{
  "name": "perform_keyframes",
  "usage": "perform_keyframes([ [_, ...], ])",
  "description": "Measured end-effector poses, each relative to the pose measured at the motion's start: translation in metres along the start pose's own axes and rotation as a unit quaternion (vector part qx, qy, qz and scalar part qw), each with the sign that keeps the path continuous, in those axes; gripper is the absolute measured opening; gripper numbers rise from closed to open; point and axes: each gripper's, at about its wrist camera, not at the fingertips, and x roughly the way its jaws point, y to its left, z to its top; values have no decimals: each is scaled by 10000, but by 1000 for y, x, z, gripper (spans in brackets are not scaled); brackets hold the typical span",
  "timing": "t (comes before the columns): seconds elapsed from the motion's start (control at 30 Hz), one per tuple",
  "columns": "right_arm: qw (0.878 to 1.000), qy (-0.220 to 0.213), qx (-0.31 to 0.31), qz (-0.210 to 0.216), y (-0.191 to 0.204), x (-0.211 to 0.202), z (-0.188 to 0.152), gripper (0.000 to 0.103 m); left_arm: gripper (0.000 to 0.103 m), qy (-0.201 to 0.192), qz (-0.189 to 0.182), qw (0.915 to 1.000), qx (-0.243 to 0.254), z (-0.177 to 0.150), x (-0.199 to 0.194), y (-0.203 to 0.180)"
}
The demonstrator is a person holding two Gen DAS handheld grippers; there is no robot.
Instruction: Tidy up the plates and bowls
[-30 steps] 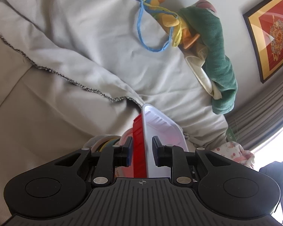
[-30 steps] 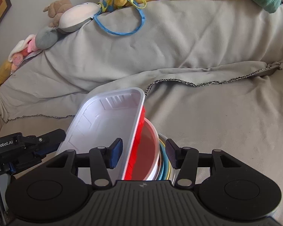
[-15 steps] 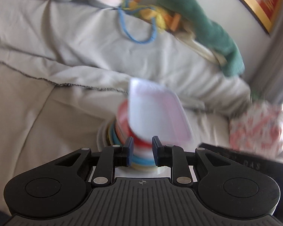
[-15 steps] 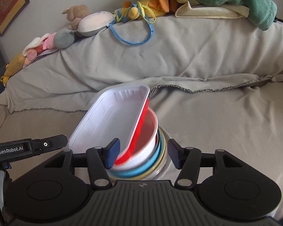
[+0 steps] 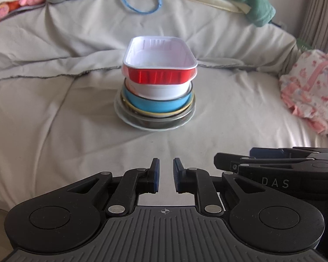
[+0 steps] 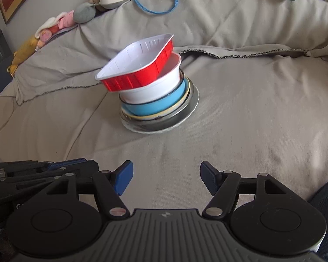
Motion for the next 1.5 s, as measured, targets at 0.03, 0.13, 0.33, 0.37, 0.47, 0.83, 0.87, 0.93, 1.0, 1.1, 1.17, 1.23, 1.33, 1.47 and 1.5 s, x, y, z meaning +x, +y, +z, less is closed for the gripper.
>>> perform_keyframes([
  [0.03,10000,20,-15,-1,1,0,-1,69,17,10,36,10000,24,-1,-1,-2],
  [0.13,10000,66,-69,3,3,0,-4,69,17,34,23,10000,74,-2,-1,-2],
  [0.33,10000,80,-8,11,1,0,-4,69,17,51,-42,10000,-31,-1,-3,0],
  [0.37,10000,81,-16,19,1,0,-4,69,17,42,-53,10000,-43,-1,-4,0],
  [0.47,10000,80,-24,23,2,0,-4,69,17,2,-83,9999,-59,0,-5,1],
  [0.83,10000,0,-39,29,4,-5,-5,69,17,-51,-175,9997,-130,0,-10,3],
  [0.87,10000,-16,-44,34,4,-6,-4,69,17,-58,-178,9997,-130,1,-10,3],
  [0.93,10000,-33,-49,48,5,-7,-4,69,17,-56,-187,9997,-128,1,-10,2],
  [1.0,10000,-32,-52,48,5,-7,-4,69,17,-56,-202,9997,-131,1,-10,2],
  [1.1,10000,-34,-61,53,6,-8,-4,69,17,-64,-214,9996,-147,1,-11,2],
  [1.17,10000,-31,-58,47,7,-8,-4,69,17,-70,-236,9996,-171,1,-11,3],
  [1.23,10000,-25,-58,49,7,-8,-4,69,17,-68,-248,9995,-190,1,-11,4],
  [1.33,10000,-23,-67,52,7,-8,-4,69,17,-66,-251,9995,-196,0,-12,5],
  [1.47,10000,-47,-62,53,6,-8,-4,69,17,-45,-241,9995,-183,1,-11,5],
  [1.5,10000,-51,-56,55,6,-8,-4,69,17,-41,-237,9995,-180,1,-11,4],
])
